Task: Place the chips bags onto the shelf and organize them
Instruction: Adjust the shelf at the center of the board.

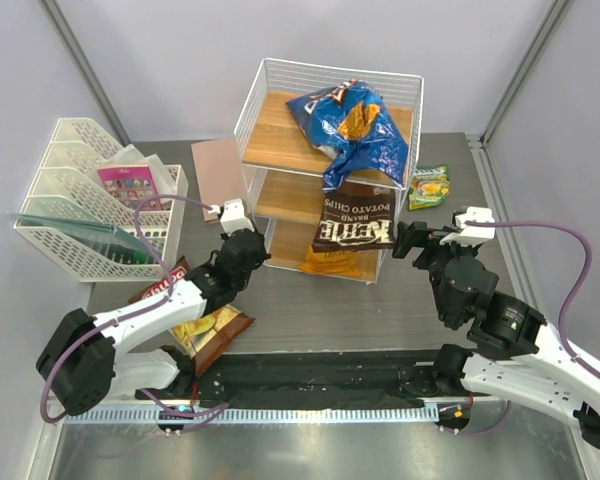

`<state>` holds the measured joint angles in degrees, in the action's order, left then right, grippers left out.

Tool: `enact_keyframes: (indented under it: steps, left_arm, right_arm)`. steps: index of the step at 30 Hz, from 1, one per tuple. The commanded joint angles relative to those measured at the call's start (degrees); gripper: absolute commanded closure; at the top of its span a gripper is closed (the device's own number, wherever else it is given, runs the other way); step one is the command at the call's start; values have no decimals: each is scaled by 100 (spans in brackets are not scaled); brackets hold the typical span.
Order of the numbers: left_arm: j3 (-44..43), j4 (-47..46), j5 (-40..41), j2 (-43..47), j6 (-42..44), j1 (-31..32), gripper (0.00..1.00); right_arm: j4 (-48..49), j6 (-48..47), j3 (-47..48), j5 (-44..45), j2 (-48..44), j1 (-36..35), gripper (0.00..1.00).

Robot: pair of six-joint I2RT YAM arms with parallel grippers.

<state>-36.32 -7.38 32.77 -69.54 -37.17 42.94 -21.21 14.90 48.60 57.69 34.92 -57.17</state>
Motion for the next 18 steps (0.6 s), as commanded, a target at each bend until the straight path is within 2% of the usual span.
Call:
enact_keyframes:
  steps: [1,7,18]
  left_arm:
    - [-15,1353,-200,-604,-485,-216,100]
    - [-148,1309,-605,-948,-484,-216,100]
    - [282,1326,-404,-227,-607,13,99]
  right_arm:
    - [152,40,71,14,50,12,5]
    - [135,31,27,14,-20,4,5]
    - [170,22,18,85,366,12,5]
